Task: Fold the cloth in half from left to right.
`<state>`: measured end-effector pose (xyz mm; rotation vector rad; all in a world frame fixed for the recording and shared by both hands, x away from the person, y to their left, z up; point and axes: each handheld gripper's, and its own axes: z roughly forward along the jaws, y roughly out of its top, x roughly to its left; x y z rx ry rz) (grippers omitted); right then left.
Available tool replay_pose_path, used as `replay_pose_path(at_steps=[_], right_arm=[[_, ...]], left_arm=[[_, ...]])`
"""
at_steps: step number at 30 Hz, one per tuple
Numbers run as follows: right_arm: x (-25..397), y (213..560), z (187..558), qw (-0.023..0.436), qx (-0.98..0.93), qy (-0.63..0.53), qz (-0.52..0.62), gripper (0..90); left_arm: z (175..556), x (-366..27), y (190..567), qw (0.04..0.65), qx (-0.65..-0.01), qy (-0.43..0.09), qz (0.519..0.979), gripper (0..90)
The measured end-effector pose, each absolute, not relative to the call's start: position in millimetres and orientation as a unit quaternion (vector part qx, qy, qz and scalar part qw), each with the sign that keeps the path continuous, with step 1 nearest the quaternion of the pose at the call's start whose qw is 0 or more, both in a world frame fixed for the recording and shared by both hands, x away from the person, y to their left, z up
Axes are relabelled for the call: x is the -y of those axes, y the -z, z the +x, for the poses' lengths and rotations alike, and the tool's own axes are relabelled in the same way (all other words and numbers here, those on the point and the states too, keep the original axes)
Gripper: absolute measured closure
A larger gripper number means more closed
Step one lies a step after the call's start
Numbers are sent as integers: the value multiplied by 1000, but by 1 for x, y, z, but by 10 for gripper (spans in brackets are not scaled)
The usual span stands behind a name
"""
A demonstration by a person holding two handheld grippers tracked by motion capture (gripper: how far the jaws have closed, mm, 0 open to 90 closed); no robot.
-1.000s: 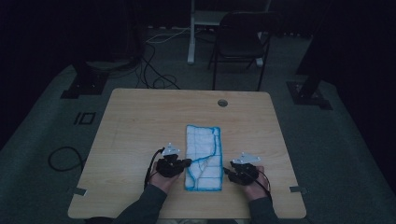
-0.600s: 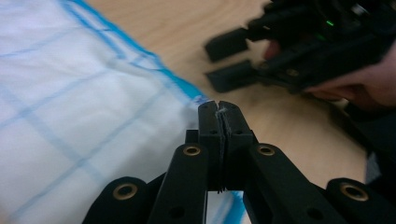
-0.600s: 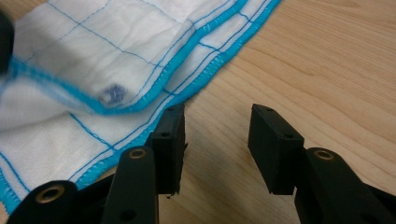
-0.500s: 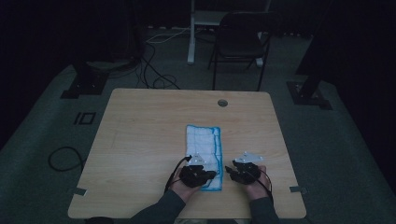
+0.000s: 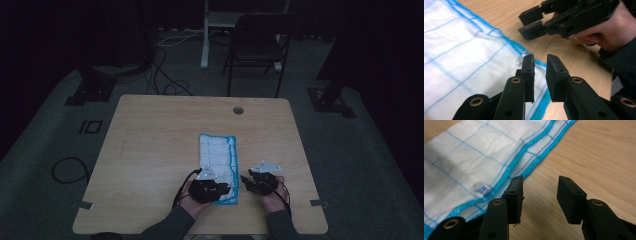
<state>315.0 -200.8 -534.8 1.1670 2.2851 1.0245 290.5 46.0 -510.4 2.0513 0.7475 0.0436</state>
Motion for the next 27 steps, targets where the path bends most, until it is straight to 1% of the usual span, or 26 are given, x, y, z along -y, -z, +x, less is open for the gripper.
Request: replay_pose_path(at_steps=[9,18,27], right_arm=[[185,525,330,204,-807,-375,407,592],[175,523,350,206,-803,-382,409,623],[163,519,388,206,-792,-390,422,667]], left_arm=[[296,-71,518,440,-330,-57,833,773],[296,-86,529,423,-349,-66,834,766],[295,-91,535,412,-353,-66,837,766]])
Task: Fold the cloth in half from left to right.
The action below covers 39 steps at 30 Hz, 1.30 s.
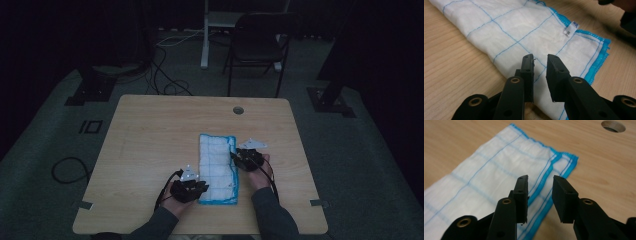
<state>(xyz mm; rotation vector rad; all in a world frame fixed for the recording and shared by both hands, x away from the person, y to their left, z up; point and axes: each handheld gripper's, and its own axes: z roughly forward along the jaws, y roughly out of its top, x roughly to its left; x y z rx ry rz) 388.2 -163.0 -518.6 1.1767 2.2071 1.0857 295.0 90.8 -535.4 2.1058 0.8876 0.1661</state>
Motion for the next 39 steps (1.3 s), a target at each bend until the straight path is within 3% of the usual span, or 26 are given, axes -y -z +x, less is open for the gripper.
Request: replay_pose_path(at_steps=[15,18,20,23,31,39], right_arm=[[149,535,444,170,-792,-369,455,649],[148,538,449,148,-794,-371,459,782],[146,536,447,160,-793,-375,453,853],[145,530,443,177,-793,-378,444,870],[153,516,438,209,-786,-379,441,873],[158,529,443,206,-791,-347,460,830]], left_arm=[[294,-90,541,407,-355,-65,839,765],[294,-90,541,404,-353,-67,841,764],[293,-90,541,403,-350,-68,843,761],[292,-89,540,402,-349,-69,843,752],[291,-87,541,402,-345,-68,845,733],[289,-88,537,410,-342,-67,843,704]])
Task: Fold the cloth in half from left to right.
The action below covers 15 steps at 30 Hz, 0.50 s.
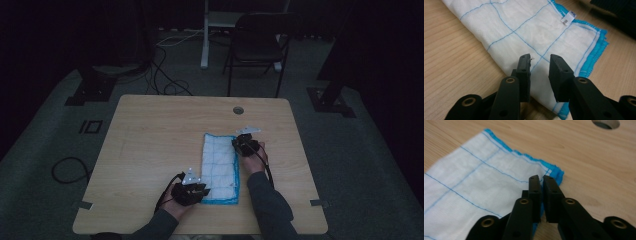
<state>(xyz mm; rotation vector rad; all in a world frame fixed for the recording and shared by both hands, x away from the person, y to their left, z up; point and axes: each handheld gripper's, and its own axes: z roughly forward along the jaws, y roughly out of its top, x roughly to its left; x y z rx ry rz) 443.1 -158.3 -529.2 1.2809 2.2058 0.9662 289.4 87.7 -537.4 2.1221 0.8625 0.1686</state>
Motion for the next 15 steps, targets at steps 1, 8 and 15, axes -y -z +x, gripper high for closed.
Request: replay_pose_path(at_steps=[1,8,15], right_arm=[[159,531,444,204,-792,-344,461,819],[162,536,444,194,-792,-339,469,793],[163,538,445,193,-790,-340,472,753]], left_arm=[[290,-89,536,413,-344,-68,840,693],[311,-98,522,423,-369,-97,822,638],[346,-100,514,428,-390,-122,806,623]])
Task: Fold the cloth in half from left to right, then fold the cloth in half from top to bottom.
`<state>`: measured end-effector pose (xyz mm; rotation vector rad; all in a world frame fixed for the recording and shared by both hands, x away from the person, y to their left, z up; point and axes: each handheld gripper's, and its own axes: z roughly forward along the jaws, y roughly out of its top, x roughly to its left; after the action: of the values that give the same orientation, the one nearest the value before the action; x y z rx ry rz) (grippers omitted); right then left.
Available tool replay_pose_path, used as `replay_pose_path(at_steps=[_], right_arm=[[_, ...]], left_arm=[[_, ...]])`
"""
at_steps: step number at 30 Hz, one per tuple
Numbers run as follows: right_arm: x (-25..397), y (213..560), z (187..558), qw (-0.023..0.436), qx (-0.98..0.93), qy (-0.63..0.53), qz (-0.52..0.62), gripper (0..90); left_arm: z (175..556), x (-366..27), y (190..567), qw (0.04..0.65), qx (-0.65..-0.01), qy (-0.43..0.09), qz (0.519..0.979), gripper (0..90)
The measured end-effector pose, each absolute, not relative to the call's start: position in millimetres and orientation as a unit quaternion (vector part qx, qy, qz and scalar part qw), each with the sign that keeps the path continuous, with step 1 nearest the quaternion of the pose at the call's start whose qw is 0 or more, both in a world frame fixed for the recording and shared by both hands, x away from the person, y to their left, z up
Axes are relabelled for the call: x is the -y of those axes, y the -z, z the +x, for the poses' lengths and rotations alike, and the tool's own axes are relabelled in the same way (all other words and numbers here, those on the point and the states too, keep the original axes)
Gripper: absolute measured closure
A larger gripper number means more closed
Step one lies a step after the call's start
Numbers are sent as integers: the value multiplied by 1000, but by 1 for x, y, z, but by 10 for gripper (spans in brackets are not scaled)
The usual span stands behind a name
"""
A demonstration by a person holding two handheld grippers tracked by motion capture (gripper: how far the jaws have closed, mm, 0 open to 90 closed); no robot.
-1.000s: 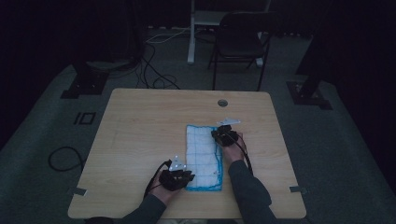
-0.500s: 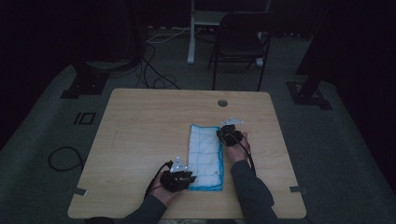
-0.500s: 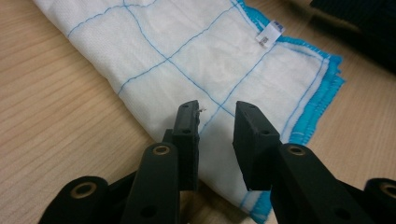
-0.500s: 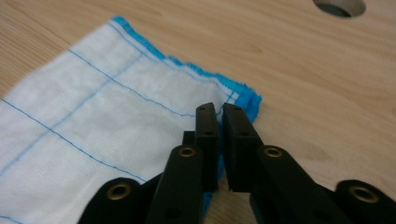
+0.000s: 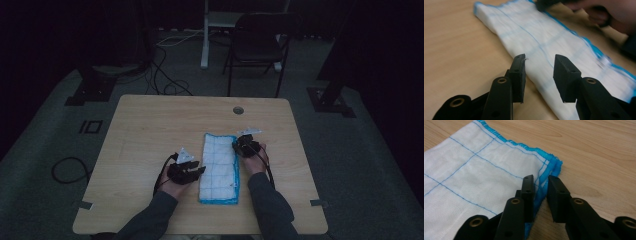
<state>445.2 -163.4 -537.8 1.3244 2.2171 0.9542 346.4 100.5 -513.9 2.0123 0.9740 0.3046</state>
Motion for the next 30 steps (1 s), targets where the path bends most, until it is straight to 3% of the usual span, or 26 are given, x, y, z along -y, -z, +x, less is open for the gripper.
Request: replay_pose_path(at_steps=[8,30], right_arm=[[165,538,446,190,-788,-343,474,733],[167,539,447,187,-788,-346,474,715]], left_arm=[[381,-102,510,432,-412,-137,791,609],[434,-95,511,420,-443,-151,777,585]])
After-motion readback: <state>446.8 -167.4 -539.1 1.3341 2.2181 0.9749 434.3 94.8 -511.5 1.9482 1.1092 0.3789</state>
